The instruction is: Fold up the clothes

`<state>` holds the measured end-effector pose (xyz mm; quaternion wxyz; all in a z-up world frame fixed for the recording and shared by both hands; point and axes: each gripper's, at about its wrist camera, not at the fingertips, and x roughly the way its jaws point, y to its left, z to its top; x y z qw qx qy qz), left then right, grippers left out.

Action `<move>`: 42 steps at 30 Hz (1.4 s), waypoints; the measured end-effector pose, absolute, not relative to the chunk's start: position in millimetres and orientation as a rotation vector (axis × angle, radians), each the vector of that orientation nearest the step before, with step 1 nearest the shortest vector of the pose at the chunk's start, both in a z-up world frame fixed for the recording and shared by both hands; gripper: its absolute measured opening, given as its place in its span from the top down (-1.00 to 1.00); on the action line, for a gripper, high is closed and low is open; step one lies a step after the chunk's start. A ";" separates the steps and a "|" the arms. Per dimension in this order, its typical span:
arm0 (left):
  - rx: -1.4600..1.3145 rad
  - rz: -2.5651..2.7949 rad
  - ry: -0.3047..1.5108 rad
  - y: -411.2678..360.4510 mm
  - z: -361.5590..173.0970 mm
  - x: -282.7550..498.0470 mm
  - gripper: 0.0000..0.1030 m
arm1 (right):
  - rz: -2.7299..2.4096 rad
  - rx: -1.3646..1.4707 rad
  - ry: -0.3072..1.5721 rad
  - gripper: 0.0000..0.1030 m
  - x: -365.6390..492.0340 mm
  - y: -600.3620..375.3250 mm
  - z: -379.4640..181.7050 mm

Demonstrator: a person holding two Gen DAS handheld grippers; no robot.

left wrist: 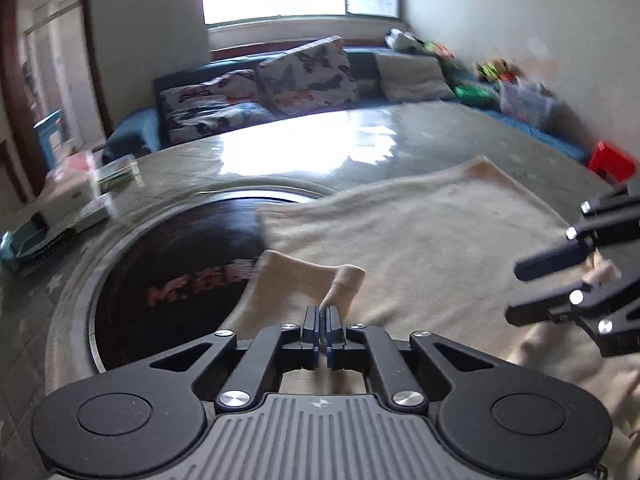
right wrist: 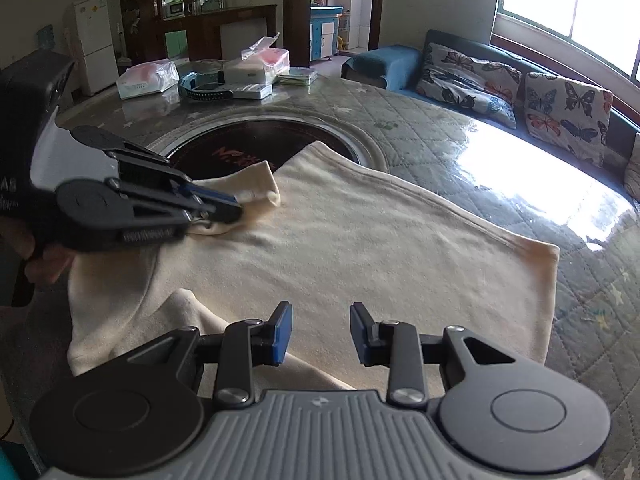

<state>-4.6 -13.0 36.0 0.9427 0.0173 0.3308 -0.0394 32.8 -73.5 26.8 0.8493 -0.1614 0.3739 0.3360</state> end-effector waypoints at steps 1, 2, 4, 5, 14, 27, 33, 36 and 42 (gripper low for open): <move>0.000 -0.059 0.648 -2.3 43.7 -10.9 0.95 | 0.711 -0.340 0.783 0.39 31.4 -72.6 28.5; -0.036 -0.033 0.620 9.2 51.7 -18.7 0.95 | 0.722 -0.344 0.775 0.39 28.3 -70.2 31.6; -0.104 0.025 0.577 33.7 66.7 -35.2 0.96 | 0.748 -0.358 0.756 0.39 21.7 -64.1 37.5; -0.137 0.054 0.557 46.1 73.3 -44.9 0.96 | 0.763 -0.364 0.746 0.39 17.9 -60.0 40.2; -0.317 0.254 0.540 135.0 69.1 -120.5 0.95 | 0.957 -0.458 0.691 0.39 -20.7 -3.4 47.0; -0.384 0.290 0.611 145.7 35.7 -148.1 0.68 | 1.130 -0.526 0.755 0.37 -53.5 51.9 13.4; -0.399 0.345 0.609 148.0 32.9 -140.8 0.05 | 1.116 -0.505 0.749 0.37 -52.2 54.8 17.9; -0.386 0.354 0.616 146.7 28.9 -134.2 0.12 | 1.111 -0.505 0.746 0.37 -52.5 53.3 20.1; -0.366 0.390 0.610 147.8 26.2 -128.5 0.79 | 1.092 -0.484 0.719 0.37 -52.6 43.9 28.1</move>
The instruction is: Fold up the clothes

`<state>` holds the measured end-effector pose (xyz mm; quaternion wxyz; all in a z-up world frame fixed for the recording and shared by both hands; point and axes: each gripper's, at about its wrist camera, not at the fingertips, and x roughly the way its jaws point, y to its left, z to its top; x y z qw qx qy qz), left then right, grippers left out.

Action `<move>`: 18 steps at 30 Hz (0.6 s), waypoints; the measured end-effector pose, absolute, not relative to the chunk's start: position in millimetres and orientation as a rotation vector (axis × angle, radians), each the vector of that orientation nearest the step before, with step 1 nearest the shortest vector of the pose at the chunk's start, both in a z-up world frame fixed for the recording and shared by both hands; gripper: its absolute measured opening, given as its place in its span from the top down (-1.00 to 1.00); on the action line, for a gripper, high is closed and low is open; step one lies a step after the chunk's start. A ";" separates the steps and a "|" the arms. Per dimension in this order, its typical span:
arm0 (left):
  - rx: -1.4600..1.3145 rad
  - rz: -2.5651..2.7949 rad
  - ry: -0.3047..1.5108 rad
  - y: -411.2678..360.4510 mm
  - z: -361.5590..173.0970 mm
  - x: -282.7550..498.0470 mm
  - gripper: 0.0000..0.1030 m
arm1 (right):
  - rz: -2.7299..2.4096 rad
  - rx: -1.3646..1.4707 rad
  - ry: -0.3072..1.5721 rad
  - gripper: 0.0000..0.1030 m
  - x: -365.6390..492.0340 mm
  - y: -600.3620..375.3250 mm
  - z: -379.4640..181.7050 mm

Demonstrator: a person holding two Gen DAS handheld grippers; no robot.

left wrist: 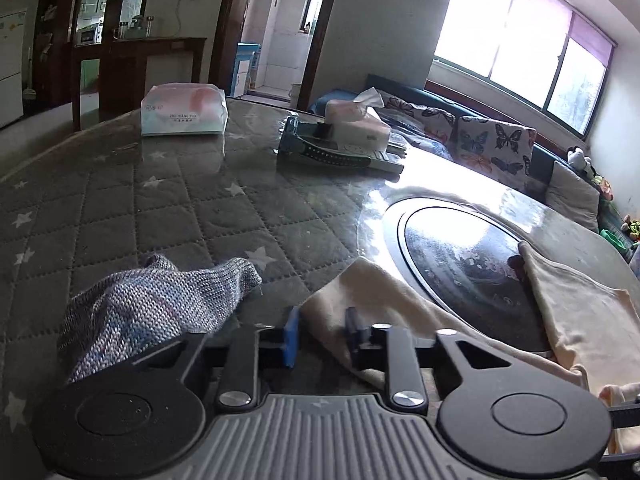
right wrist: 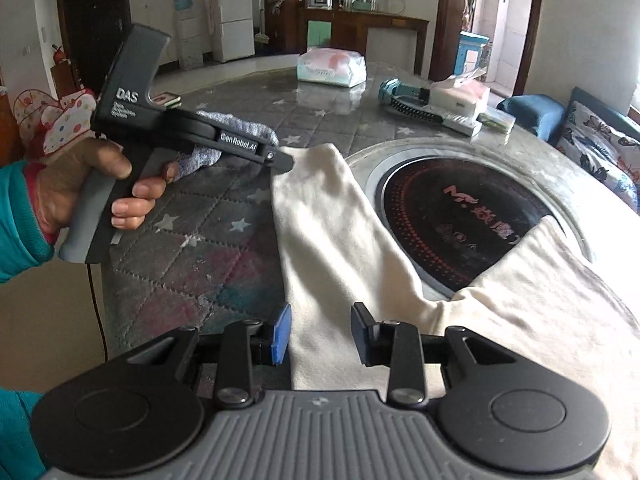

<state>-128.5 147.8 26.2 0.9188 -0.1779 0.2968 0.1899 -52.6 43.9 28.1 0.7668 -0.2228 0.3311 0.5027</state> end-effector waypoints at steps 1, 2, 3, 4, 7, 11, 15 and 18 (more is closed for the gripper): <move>-0.372 0.393 0.608 148.7 27.0 -128.7 0.83 | 1.084 -0.476 0.714 0.37 -52.4 41.4 30.1; -0.380 0.390 0.599 148.6 29.5 -129.7 0.86 | 1.076 -0.465 0.709 0.37 -51.8 38.0 32.4; -0.383 0.379 0.581 146.1 34.7 -131.6 0.87 | 1.067 -0.452 0.705 0.37 -51.0 33.8 35.1; -0.384 0.367 0.560 142.9 40.6 -133.7 0.87 | 1.058 -0.438 0.702 0.37 -50.1 29.7 37.7; -0.371 0.280 0.488 124.1 64.9 -139.7 0.88 | 1.016 -0.393 0.693 0.37 -46.1 11.9 45.2; -0.327 0.113 0.426 79.5 95.4 -139.4 0.88 | 0.918 -0.326 0.688 0.37 -36.5 -19.7 53.5; -0.276 -0.081 0.391 20.7 114.4 -133.1 0.88 | 0.811 -0.251 0.686 0.37 -26.3 -57.0 60.2; -0.211 -0.235 0.378 -27.5 115.9 -126.5 0.87 | 0.732 -0.198 0.691 0.37 -19.7 -88.3 61.6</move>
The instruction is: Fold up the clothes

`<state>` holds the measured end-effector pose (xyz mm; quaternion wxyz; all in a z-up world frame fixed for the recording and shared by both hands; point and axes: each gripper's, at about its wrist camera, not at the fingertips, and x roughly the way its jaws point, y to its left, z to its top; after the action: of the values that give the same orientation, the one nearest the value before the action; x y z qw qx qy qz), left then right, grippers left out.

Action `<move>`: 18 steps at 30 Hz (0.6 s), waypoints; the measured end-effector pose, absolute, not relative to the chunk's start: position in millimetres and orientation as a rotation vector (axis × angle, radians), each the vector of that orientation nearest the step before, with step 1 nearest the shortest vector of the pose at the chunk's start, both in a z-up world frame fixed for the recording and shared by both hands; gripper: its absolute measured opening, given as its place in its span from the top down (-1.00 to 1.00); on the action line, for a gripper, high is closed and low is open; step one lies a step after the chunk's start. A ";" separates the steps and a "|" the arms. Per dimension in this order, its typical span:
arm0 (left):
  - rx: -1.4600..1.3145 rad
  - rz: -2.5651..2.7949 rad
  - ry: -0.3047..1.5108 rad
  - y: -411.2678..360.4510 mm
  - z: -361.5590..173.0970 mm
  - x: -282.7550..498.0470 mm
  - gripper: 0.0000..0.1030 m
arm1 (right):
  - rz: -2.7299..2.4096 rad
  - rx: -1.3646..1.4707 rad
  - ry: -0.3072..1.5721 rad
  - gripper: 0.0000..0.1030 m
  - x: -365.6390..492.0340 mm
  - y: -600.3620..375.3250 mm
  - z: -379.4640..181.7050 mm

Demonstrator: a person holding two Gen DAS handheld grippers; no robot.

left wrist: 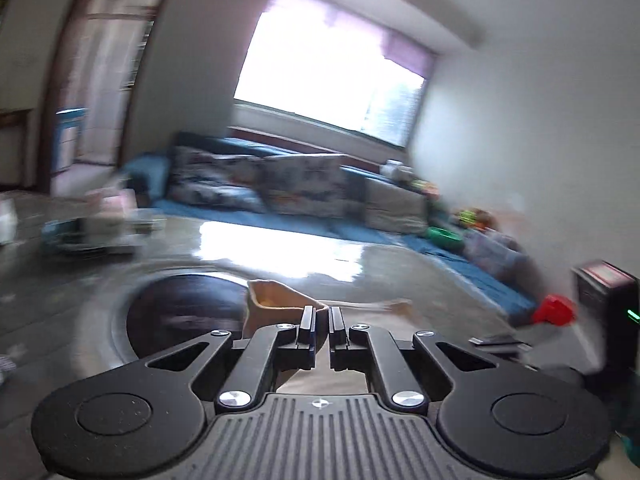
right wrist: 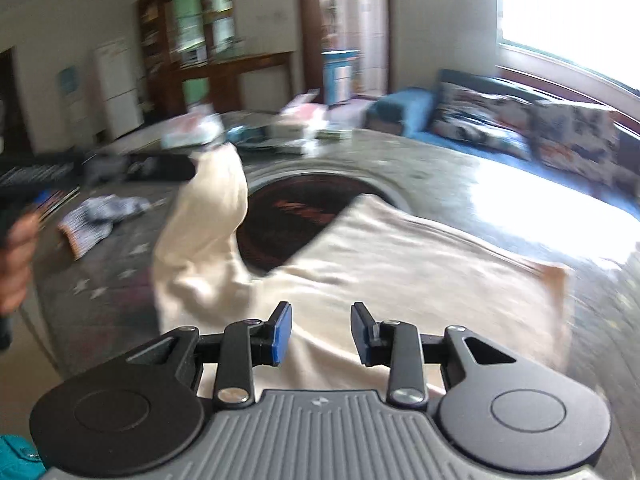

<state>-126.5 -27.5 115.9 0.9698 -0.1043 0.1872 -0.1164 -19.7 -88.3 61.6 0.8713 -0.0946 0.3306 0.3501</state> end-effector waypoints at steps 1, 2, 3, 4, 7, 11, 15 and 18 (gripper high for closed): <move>-0.185 -0.272 0.397 -42.1 110.9 -123.5 0.87 | 0.711 -0.175 0.699 0.37 -17.5 -99.3 61.2; -0.161 -0.306 0.424 -56.2 104.4 -120.1 0.87 | 0.697 -0.160 0.705 0.37 -16.3 -106.3 60.8; -0.136 -0.339 0.451 -70.3 97.8 -116.7 0.86 | 0.679 -0.140 0.714 0.37 -15.4 -114.5 59.8; -0.112 -0.373 0.478 -84.3 91.3 -113.3 0.86 | 0.662 -0.120 0.724 0.37 -14.6 -122.7 58.5; -0.046 -0.413 0.563 -105.8 68.6 -110.7 0.80 | 0.625 -0.071 0.753 0.38 -14.0 -145.2 52.0; -0.016 -0.392 0.585 -98.7 57.7 -119.4 0.57 | 0.645 -0.033 0.790 0.38 -14.9 -156.0 44.6; 0.012 -0.265 0.554 -66.5 62.8 -138.3 0.41 | 0.688 -0.022 0.832 0.37 -15.5 -146.5 32.2; 0.012 -0.162 0.568 -37.5 59.8 -147.6 0.38 | 0.710 -0.007 0.880 0.37 -16.6 -132.1 20.5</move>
<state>-147.6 -37.5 59.8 0.9567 0.0058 0.2799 -0.0799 -16.6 -132.1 20.5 0.8443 -0.0035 0.4171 0.3365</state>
